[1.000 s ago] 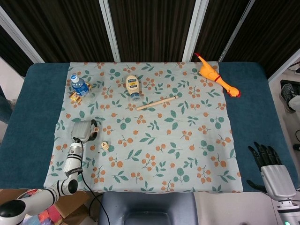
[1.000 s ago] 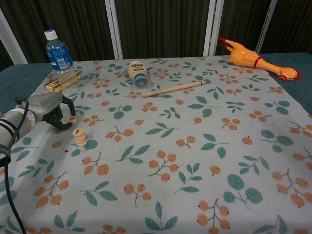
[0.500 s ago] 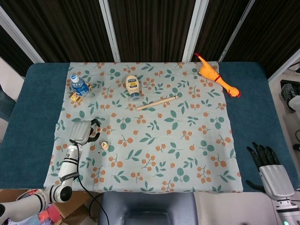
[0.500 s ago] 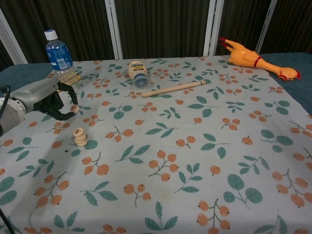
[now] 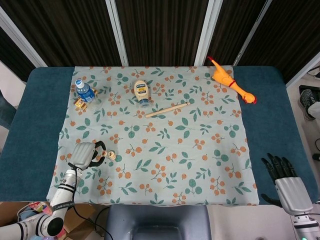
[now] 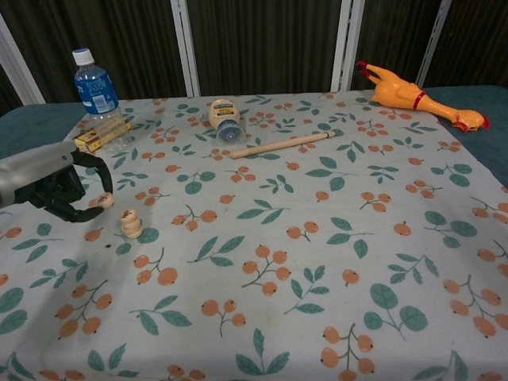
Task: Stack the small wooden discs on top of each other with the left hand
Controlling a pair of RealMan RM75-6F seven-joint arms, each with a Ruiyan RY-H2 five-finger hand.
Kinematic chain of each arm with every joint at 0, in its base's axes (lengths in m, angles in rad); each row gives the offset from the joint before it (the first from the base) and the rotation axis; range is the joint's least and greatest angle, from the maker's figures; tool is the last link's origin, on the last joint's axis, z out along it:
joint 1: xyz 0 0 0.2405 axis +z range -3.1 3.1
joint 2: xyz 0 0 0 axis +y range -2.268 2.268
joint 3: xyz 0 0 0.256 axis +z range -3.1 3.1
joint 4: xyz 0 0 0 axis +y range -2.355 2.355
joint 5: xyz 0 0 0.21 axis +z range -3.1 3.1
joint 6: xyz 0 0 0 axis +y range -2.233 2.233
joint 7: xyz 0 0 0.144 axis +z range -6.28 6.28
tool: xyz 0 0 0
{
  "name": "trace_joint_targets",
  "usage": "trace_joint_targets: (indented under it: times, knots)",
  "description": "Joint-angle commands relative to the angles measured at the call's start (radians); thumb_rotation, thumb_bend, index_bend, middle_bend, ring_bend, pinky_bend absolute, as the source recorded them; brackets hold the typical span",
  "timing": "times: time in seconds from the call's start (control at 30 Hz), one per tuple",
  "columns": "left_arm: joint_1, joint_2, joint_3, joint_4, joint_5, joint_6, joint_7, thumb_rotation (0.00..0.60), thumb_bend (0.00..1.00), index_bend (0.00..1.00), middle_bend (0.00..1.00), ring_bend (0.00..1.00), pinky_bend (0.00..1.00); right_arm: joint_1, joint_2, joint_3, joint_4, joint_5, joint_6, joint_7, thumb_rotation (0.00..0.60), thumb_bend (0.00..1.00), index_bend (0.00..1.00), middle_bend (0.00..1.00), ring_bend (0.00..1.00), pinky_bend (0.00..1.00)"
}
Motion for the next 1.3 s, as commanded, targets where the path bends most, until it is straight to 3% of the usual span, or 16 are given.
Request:
trace_joint_targets:
  times: [0.03,0.57,1.3]
  knots:
    - [-0.003,-0.015,0.001,0.011,-0.008,0.0,0.005,0.6,0.37,0.5,1.0,1.0,1.0,-0.001,0.002,0.0,0.001,-0.001,0.003,0.005,0.6,0.08,0.0,0.0,0.0,0.0]
    - [-0.033,-0.107,-0.021,0.07,-0.032,0.015,0.045,0.6,0.37,0.49,1.0,1.0,1.0,0.0,0.004,0.002,0.001,0.002,0.002,0.009,0.6,0.08,0.0,0.0,0.0,0.0]
    - [-0.042,-0.093,-0.013,0.056,-0.088,-0.015,0.086,0.6,0.37,0.44,1.0,1.0,1.0,0.0,0.003,0.003,0.0,0.004,0.0,0.007,0.6,0.08,0.0,0.0,0.0,0.0]
